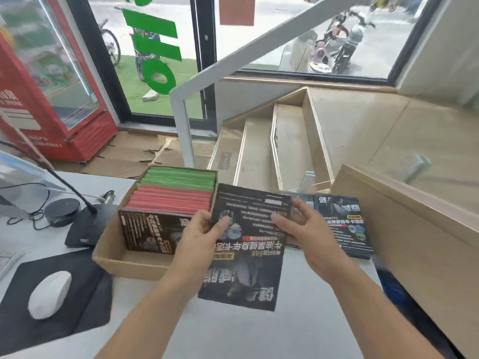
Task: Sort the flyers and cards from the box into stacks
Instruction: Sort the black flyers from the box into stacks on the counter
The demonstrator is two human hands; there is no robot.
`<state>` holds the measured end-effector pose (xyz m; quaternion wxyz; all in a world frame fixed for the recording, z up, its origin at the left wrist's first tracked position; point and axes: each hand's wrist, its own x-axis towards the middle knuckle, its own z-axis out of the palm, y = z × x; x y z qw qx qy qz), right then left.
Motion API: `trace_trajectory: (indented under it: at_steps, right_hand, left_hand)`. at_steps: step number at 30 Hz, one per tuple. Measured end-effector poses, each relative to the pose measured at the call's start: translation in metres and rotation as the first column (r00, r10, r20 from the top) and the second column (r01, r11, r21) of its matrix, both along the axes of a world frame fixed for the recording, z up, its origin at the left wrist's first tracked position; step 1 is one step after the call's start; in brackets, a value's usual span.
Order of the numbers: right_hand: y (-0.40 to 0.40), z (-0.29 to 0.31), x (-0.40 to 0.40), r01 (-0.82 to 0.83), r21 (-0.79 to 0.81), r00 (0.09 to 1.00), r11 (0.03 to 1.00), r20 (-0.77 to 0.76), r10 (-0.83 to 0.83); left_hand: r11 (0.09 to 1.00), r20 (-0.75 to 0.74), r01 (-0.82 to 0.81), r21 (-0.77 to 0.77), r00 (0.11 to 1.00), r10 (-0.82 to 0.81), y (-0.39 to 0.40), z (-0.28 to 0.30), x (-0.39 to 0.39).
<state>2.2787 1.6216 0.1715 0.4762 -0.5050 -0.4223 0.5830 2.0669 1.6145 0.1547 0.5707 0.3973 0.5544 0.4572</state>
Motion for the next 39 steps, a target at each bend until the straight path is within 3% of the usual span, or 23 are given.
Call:
trace_trajectory:
  at_steps: [2,5,7,11,13,15,16,17,18,19,21,23,24,26,29,31,33,35,39]
  right_hand:
    - [-0.007,-0.011,0.011,0.030,-0.066,1.000,0.997,0.008,-0.029]
    - [-0.018,-0.031,0.023,0.045,-0.151,0.997,0.988,0.065,-0.035]
    - [-0.025,-0.041,0.028,0.024,-0.167,0.996,0.986,0.090,-0.009]
    - [-0.036,-0.046,0.044,-0.089,-0.200,0.944,0.976,0.296,0.147]
    - [-0.040,-0.045,0.052,-0.151,-0.199,0.887,0.968,0.406,0.221]
    - [-0.042,-0.041,0.055,-0.231,-0.146,0.750,0.962,0.604,0.271]
    - [-0.041,-0.038,0.056,-0.292,-0.129,0.608,0.948,0.740,0.288]
    - [-0.041,-0.034,0.056,-0.352,-0.121,0.425,0.928,0.863,0.273]
    - [-0.040,-0.029,0.056,-0.406,-0.114,0.243,0.907,0.943,0.228]
    - [-0.038,-0.025,0.056,-0.453,-0.097,0.130,0.886,0.976,0.174]
    - [-0.035,-0.019,0.056,-0.515,-0.072,0.054,0.854,0.992,0.116]
    - [-0.031,-0.018,0.056,-0.483,-0.055,0.075,0.874,0.992,0.103]
    - [-0.029,-0.019,0.057,-0.448,-0.046,0.107,0.893,0.989,0.105]
    - [-0.024,-0.023,0.060,-0.370,-0.002,0.224,0.929,0.970,0.091]
    - [-0.020,-0.026,0.072,-0.178,0.030,0.552,0.984,0.830,0.075]
    - [-0.018,-0.030,0.090,-0.081,-0.041,0.698,0.996,0.711,0.086]
    - [-0.017,-0.040,0.103,-0.034,-0.101,0.797,0.994,0.597,0.088]
    - [-0.019,-0.054,0.103,0.020,-0.095,0.905,0.995,0.425,0.022]
    - [-0.030,-0.083,0.074,0.087,-0.021,0.977,0.996,0.195,-0.081]
  left_hand:
    - [0.976,0.211,-0.025,-0.215,0.975,0.072,-0.002,-0.013,0.029]
    - [0.951,0.296,-0.042,-0.308,0.945,0.137,-0.005,-0.031,0.059]
    - [0.936,0.288,-0.117,-0.330,0.933,0.218,-0.005,-0.044,0.072]
    - [0.890,0.280,-0.246,-0.385,0.887,0.366,-0.003,-0.066,0.085]
    - [0.882,0.173,-0.299,-0.365,0.909,0.380,-0.004,-0.077,0.086]
    - [0.941,-0.205,-0.319,-0.118,0.934,0.291,-0.010,-0.083,0.082]
    - [0.970,-0.391,-0.216,0.109,0.888,0.241,-0.013,-0.085,0.080]
    - [0.951,-0.534,-0.003,0.310,0.827,0.177,-0.014,-0.085,0.078]
    - [0.880,-0.646,0.250,0.403,0.759,0.080,-0.012,-0.081,0.076]
    - [0.802,-0.737,0.461,0.381,0.675,-0.037,-0.009,-0.077,0.076]
    - [0.693,-0.825,0.687,0.217,0.509,-0.246,-0.002,-0.071,0.077]
    - [0.710,-0.838,0.694,0.118,0.453,-0.304,0.002,-0.067,0.079]
    - [0.746,-0.823,0.660,0.092,0.472,-0.315,0.003,-0.066,0.079]
    - [0.810,-0.701,0.579,0.090,0.614,-0.361,0.002,-0.069,0.078]
    - [0.904,-0.393,0.418,0.088,0.849,-0.354,-0.003,-0.075,0.074]
    - [0.949,-0.174,0.312,0.046,0.938,-0.300,-0.006,-0.078,0.072]
    - [0.976,-0.011,0.216,-0.005,0.976,-0.216,-0.008,-0.083,0.070]
    - [0.984,0.055,0.170,-0.048,0.984,-0.167,-0.009,-0.091,0.070]
    - [0.976,0.001,0.213,-0.046,0.977,-0.213,-0.009,-0.101,0.076]
